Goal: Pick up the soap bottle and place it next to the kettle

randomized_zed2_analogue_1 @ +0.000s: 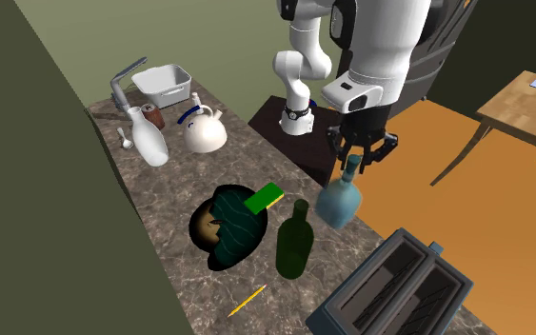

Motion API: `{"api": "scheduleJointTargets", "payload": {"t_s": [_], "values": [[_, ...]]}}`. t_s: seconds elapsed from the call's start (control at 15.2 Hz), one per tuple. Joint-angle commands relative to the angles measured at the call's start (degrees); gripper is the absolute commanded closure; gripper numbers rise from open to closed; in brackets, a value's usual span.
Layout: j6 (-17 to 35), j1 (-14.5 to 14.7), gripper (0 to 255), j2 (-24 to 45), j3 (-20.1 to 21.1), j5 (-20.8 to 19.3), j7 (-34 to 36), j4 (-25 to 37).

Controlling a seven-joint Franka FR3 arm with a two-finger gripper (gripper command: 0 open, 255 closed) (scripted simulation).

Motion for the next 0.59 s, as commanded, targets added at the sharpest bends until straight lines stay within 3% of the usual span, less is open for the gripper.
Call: {"api": "scheduleJointTargets", "payload": {"t_s": [0.0, 0.53], "values": [[-1.8, 0.2, 255, 0.4, 0.0, -0.2, 0.1, 2.2], [-9.1, 1.1, 255, 2.7, 0.1, -0.9, 0.6, 11.7]]}}
